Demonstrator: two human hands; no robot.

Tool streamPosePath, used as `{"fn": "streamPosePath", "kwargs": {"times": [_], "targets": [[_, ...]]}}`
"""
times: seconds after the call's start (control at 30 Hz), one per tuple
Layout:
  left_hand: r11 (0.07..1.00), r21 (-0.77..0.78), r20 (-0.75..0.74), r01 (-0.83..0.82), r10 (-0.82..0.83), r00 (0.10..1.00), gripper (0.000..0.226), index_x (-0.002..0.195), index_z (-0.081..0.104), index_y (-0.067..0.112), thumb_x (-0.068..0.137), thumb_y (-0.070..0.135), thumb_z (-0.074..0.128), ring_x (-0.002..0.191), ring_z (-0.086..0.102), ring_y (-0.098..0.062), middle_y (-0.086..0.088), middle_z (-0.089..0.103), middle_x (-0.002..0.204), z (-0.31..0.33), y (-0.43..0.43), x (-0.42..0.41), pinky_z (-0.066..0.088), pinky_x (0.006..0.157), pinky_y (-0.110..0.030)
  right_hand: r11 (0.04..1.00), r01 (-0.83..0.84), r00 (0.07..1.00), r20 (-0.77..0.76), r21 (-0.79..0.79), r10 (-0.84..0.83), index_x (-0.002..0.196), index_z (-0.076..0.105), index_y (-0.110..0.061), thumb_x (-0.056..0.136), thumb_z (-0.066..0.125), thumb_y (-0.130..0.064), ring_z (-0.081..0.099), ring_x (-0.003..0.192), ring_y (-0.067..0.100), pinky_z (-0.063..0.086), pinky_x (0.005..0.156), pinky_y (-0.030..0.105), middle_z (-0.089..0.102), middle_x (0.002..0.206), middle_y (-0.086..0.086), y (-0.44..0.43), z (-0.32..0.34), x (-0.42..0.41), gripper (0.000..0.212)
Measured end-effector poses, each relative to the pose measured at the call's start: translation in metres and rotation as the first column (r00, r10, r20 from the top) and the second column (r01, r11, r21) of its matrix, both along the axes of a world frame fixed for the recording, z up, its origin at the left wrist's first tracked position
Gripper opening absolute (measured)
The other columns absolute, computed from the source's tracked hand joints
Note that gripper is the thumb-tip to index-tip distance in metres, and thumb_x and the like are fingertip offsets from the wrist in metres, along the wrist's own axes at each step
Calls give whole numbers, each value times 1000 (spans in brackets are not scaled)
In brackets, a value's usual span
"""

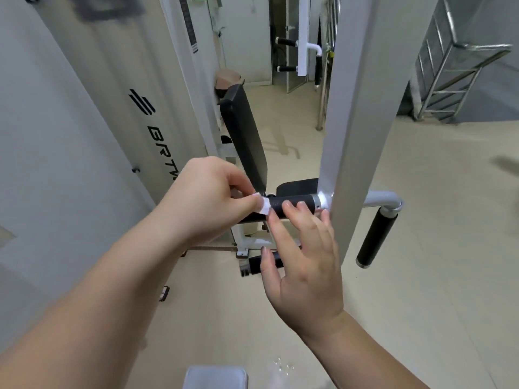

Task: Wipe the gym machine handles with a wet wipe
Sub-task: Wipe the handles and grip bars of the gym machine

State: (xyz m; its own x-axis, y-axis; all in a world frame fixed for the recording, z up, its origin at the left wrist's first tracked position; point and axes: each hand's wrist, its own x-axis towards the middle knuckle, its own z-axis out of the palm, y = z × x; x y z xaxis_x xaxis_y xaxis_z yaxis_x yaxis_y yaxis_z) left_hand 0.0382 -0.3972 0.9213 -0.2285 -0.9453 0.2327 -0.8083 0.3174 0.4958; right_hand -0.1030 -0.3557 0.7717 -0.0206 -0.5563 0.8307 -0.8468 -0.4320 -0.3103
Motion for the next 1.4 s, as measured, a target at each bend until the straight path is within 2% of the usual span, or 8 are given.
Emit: {"fn": "streamPosePath", "kwargs": {"times": [0.2,0.4,0.6,0.77,0.87,1.1,1.27,1.4], "targets": [[997,45,101,70,-74,992,9,77,78,25,85,29,76,70,62,5,15,69,67,1,-16,-32,42,56,-9,1000,27,996,-84,11,-26,136,65,-12,81,65,-13,49,142,27,34,119,55,57,148,10,-3,-4,-20,54],[983,185,-67,15,-3,998,11,72,78,25,82,28,82,61,63,-12,3,72,66,4,-11,9,50,63,-35,998,-27,996,-91,-59,21,136,64,-9,82,71,-18,48,142,24,35,117,59,55,149,8,-4,-15,-39,56],[985,163,66,60,-72,995,12,74,77,28,85,29,78,71,65,7,17,73,70,0,-25,-73,46,61,-9,990,-115,992,-58,-76,111,126,70,-2,77,71,-14,55,138,24,30,123,50,61,143,10,-3,-12,-58,50],[976,219,91,-14,-6,996,16,71,77,23,85,27,80,48,55,2,10,67,58,8,-16,-45,41,48,-15,976,-213,966,-160,-32,206,135,64,-4,83,67,-13,48,144,20,37,117,55,54,151,6,-4,-15,-76,52],[953,276,20,-121,120,993,14,70,78,22,83,24,82,50,54,-8,0,68,58,16,-4,-12,44,52,-30,961,-278,946,-173,-2,273,139,61,-4,83,67,-14,43,147,19,34,120,54,50,154,6,-1,-18,-76,56],[980,178,57,-90,81,995,17,70,75,29,86,28,77,61,61,3,14,71,66,-3,-5,-78,46,56,-13,956,-292,948,-130,4,290,133,65,-2,80,69,-18,49,143,25,38,114,62,53,151,10,1,-20,-84,56],[976,75,176,-202,186,967,15,71,74,27,86,29,77,60,58,3,12,67,64,7,18,-42,39,55,-18,936,-352,919,-186,3,347,136,63,-2,81,69,-15,49,143,25,37,117,58,52,152,11,0,-18,-88,57],[957,-5,72,-292,291,954,13,75,77,25,86,32,77,65,60,1,15,69,67,0,33,-19,42,61,-25,921,-389,905,-173,26,388,136,63,-2,79,72,-17,46,146,25,35,116,61,52,153,11,4,-18,-82,60]]}}
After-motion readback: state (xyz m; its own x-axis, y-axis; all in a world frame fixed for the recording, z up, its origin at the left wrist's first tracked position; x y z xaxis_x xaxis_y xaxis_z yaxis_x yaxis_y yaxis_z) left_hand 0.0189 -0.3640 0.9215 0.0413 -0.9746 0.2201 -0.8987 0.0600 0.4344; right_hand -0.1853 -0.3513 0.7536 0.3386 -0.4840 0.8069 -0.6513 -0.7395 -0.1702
